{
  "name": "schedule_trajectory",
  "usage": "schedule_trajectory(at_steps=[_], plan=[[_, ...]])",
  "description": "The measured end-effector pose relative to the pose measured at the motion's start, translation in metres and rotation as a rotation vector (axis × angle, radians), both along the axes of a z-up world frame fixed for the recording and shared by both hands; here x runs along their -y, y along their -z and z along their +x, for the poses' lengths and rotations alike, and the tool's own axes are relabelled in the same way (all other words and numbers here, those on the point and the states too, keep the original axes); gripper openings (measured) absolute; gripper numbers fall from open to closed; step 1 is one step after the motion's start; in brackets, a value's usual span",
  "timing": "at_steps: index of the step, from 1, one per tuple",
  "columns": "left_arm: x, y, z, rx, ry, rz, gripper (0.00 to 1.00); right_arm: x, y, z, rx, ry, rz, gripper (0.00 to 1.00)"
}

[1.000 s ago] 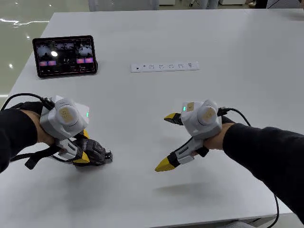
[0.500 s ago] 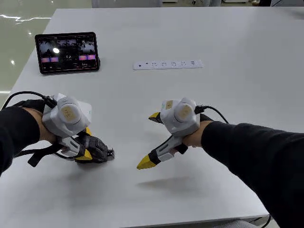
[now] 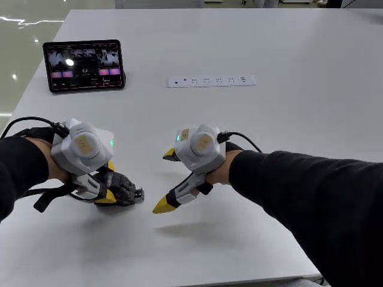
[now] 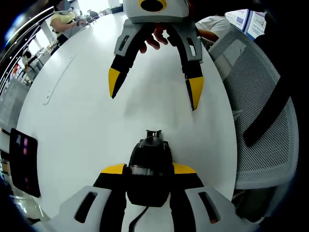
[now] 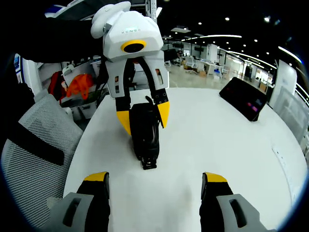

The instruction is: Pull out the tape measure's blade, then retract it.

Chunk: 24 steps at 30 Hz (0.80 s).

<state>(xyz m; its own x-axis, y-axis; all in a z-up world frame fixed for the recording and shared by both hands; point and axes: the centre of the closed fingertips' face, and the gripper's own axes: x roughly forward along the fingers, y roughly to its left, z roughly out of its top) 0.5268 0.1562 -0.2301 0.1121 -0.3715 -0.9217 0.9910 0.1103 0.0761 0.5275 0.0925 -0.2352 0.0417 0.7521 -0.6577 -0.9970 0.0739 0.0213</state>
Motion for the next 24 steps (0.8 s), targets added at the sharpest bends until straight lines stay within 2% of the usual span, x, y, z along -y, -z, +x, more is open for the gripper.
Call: schedule_trajectory(at_steps=[7,10,12,24], plan=[[0.001,0.0,0.001,0.001,-0.003,-0.014,0.29,-0.011,0.008,-0.003,0.003,-0.037,-0.011,0.62],[0.001,0.001,0.001,-0.004,-0.003,-0.021,0.29,-0.018,0.013,-0.004,0.014,-0.045,-0.015,0.51],[0.002,0.001,0.0,-0.009,-0.002,-0.026,0.3,-0.023,0.015,-0.004,0.003,-0.048,-0.005,0.46],[0.002,0.001,0.001,-0.01,-0.001,-0.044,0.3,-0.037,0.028,-0.005,0.038,-0.09,-0.052,0.23]])
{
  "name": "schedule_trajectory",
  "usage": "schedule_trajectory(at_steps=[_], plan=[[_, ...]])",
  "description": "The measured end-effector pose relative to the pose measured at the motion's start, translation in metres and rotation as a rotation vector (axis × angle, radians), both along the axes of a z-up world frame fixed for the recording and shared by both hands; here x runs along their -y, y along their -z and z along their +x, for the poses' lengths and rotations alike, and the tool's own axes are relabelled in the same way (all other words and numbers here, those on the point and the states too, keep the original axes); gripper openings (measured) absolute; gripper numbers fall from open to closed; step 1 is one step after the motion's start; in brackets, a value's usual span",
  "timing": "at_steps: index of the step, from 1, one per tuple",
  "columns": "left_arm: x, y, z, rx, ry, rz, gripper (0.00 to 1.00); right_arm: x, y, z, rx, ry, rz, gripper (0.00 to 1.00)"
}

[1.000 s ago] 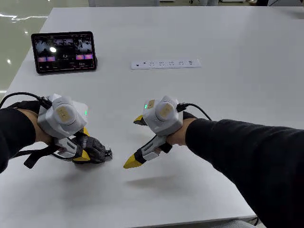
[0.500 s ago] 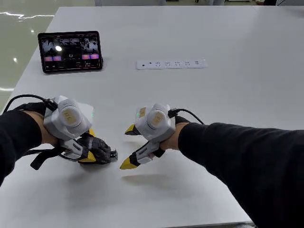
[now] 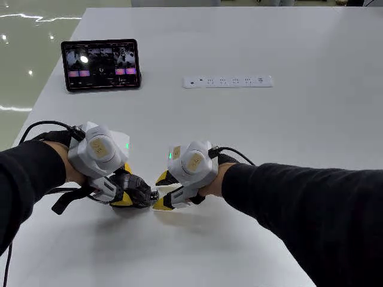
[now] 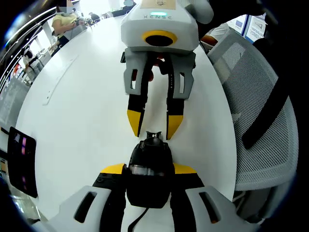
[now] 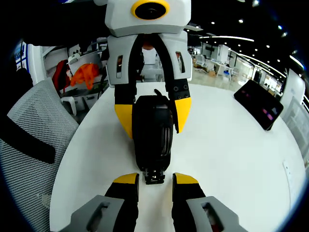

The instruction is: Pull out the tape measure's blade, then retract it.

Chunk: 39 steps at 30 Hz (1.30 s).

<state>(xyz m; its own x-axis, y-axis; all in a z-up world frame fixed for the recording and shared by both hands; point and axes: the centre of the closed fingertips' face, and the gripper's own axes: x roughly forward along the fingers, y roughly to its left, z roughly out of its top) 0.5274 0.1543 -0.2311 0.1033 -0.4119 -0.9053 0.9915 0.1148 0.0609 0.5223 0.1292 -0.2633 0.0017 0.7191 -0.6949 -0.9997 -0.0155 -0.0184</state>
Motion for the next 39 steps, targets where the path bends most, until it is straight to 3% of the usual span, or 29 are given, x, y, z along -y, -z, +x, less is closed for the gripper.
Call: schedule_trajectory(at_steps=[5,6,9,16,23,29,39], plan=[[0.0002,0.0004,0.0007,-0.004,0.001,-0.007,0.3,-0.0059,0.0033,-0.002,0.014,-0.024,-0.011,0.12],[0.0003,0.0004,0.0007,-0.004,0.001,-0.009,0.3,-0.0062,0.0048,-0.0008,0.029,-0.025,-0.022,0.12],[0.0004,0.0005,0.0007,-0.003,0.002,-0.016,0.3,-0.0056,0.0056,-0.0006,0.006,-0.008,-0.029,0.12],[0.0007,0.0007,0.0006,-0.004,0.001,-0.028,0.3,-0.005,0.0067,-0.0012,-0.001,0.008,-0.071,0.12],[0.0008,0.0009,-0.0002,0.001,0.01,-0.027,0.3,-0.0036,0.0061,-0.0028,0.063,-0.091,-0.068,0.09],[-0.0003,0.0013,-0.0007,0.009,0.015,-0.006,0.3,-0.002,0.0065,-0.0011,0.027,-0.053,-0.072,0.09],[-0.0013,0.0006,0.0,0.019,0.014,-0.016,0.3,0.0008,0.006,-0.0004,0.01,-0.04,-0.08,0.09]])
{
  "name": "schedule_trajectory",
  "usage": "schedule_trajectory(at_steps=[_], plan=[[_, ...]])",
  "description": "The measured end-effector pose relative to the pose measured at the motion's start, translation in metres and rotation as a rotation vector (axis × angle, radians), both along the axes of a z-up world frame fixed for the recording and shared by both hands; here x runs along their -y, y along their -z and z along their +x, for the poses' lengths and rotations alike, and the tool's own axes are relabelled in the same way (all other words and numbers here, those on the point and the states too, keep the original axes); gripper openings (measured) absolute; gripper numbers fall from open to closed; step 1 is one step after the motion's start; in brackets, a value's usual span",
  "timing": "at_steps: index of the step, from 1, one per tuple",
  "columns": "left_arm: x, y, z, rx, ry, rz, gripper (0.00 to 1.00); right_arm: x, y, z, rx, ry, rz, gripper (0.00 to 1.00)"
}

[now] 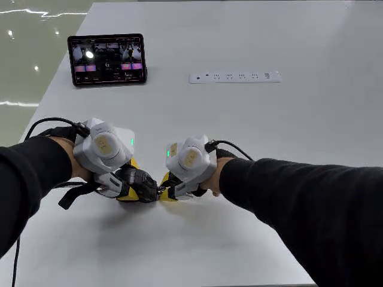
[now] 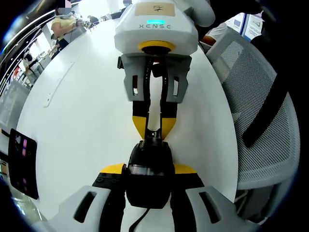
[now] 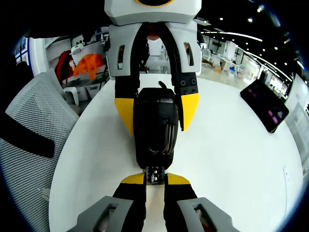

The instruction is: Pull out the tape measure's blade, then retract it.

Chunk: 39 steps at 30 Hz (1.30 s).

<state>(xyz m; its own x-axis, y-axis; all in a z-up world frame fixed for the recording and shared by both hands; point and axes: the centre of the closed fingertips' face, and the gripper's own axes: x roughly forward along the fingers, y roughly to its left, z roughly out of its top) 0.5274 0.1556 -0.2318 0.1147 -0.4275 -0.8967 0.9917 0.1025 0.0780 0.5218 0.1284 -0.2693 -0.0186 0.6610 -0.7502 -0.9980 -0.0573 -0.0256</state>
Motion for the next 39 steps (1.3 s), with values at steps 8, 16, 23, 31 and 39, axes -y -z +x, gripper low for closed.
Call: schedule_trajectory(at_steps=[8,16,23,31,39], plan=[[0.0,0.0,0.0,0.017,0.0,0.0,0.3,0.004,0.0,0.001,-0.003,0.007,-0.007,0.1],[0.0,0.0,0.001,0.009,-0.005,-0.001,0.3,0.01,0.0,0.001,-0.008,0.013,-0.017,0.09],[0.0,0.0,0.002,0.012,-0.006,-0.001,0.3,0.014,0.0,0.001,-0.013,0.025,-0.022,0.1],[0.0,0.0,0.002,0.014,-0.005,-0.001,0.3,0.019,0.0,0.0,-0.03,0.036,-0.03,0.1],[-0.001,0.001,0.002,0.014,-0.004,-0.001,0.3,0.022,0.001,0.0,-0.036,0.047,-0.032,0.1]])
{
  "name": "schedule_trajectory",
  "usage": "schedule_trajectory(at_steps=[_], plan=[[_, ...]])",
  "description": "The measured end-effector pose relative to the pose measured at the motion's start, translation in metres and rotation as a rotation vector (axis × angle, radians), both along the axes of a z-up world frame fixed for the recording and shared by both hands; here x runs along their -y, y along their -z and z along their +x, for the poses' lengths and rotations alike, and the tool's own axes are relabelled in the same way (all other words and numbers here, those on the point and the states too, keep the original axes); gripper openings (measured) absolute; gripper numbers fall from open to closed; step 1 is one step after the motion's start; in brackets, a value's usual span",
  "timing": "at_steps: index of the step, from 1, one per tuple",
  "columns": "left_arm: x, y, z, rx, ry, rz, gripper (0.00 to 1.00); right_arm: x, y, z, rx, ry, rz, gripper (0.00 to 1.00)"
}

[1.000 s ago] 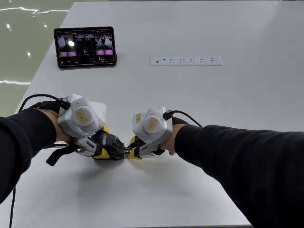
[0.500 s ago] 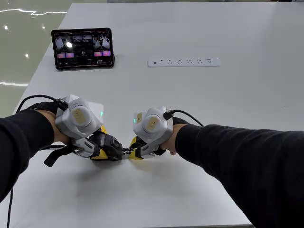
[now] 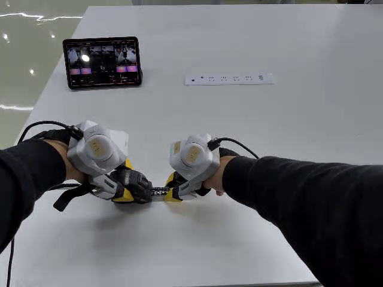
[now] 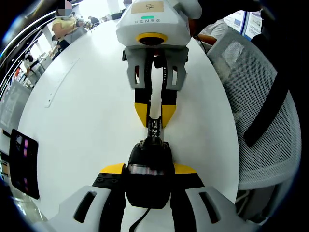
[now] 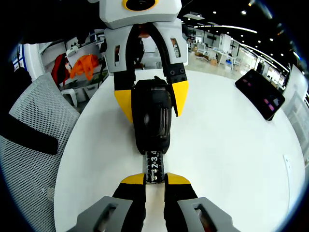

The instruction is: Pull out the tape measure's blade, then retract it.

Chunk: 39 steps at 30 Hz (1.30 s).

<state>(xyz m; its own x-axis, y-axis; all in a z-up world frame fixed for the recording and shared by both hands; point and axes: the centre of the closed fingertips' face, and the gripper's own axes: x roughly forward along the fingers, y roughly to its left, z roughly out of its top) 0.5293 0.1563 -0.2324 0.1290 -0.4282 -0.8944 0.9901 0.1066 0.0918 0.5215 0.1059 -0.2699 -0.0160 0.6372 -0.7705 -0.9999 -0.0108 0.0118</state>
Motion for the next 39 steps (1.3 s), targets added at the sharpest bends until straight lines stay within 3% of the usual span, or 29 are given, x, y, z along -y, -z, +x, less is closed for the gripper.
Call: schedule_trajectory(at_steps=[32,39], plan=[[0.001,0.0,-0.002,0.001,0.001,0.005,0.3,0.02,0.0,0.002,-0.002,0.025,-0.014,0.1],[0.002,0.0,-0.002,0.009,0.003,-0.017,0.3,0.025,0.0,0.003,-0.002,0.03,-0.017,0.1]])
